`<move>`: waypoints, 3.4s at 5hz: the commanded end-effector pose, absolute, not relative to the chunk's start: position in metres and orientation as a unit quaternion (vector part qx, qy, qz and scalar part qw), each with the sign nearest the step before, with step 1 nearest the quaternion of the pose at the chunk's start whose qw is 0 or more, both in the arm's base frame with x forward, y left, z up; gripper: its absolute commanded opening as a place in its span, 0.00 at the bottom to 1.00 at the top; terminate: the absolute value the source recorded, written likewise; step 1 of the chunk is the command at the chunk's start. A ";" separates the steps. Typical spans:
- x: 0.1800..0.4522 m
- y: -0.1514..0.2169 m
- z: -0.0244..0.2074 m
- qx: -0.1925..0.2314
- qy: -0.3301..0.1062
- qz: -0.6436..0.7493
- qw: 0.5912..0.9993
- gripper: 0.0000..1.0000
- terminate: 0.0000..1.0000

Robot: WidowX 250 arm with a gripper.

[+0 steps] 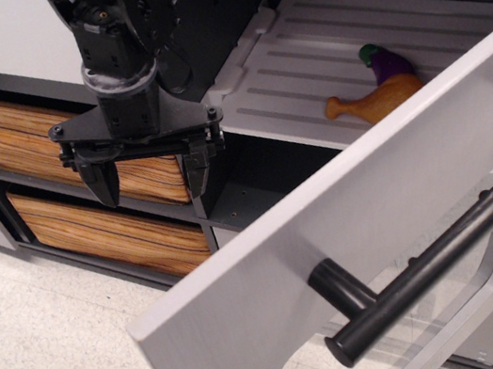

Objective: Close oven

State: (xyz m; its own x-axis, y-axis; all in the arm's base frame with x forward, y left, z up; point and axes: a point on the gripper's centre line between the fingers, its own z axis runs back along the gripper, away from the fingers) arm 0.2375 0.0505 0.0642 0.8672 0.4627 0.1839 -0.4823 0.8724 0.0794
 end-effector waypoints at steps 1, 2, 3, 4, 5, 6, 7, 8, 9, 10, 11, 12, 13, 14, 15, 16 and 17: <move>0.237 0.050 0.064 0.061 -0.080 0.245 0.964 1.00 0.00; 0.239 0.034 0.076 0.046 -0.068 0.314 0.946 1.00 0.00; 0.243 0.013 0.101 0.024 -0.063 0.357 0.932 1.00 0.00; 0.239 -0.009 0.125 0.013 -0.046 0.374 0.926 1.00 0.00; 0.225 -0.036 0.156 -0.015 -0.044 0.400 0.915 1.00 0.00; 0.216 -0.053 0.183 -0.053 0.006 0.435 0.899 1.00 0.00; 0.210 -0.069 0.207 -0.083 0.027 0.447 0.890 1.00 0.00; 0.204 -0.082 0.220 -0.099 0.044 0.453 0.885 1.00 0.00; 0.197 -0.097 0.228 -0.117 0.068 0.452 0.882 1.00 0.00; 0.193 -0.120 0.226 -0.132 0.093 0.457 0.875 1.00 0.00; 0.191 -0.138 0.214 -0.138 0.107 0.473 0.864 1.00 0.00; 0.191 -0.150 0.193 -0.135 0.111 0.482 0.858 1.00 0.00; 0.194 -0.152 0.170 -0.120 0.099 0.483 0.862 1.00 0.00; 0.202 -0.142 0.160 -0.105 0.080 0.494 0.860 1.00 0.00; 0.212 -0.128 0.170 -0.097 0.052 0.504 0.857 1.00 0.00; 0.221 -0.110 0.190 -0.111 0.031 0.514 0.850 1.00 0.00; 0.220 -0.097 0.208 -0.122 0.001 0.513 0.849 1.00 0.00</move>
State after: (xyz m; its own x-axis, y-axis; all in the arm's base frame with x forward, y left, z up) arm 0.2096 -0.1017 0.1902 0.4691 0.8722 -0.1383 -0.8800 0.4486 -0.1561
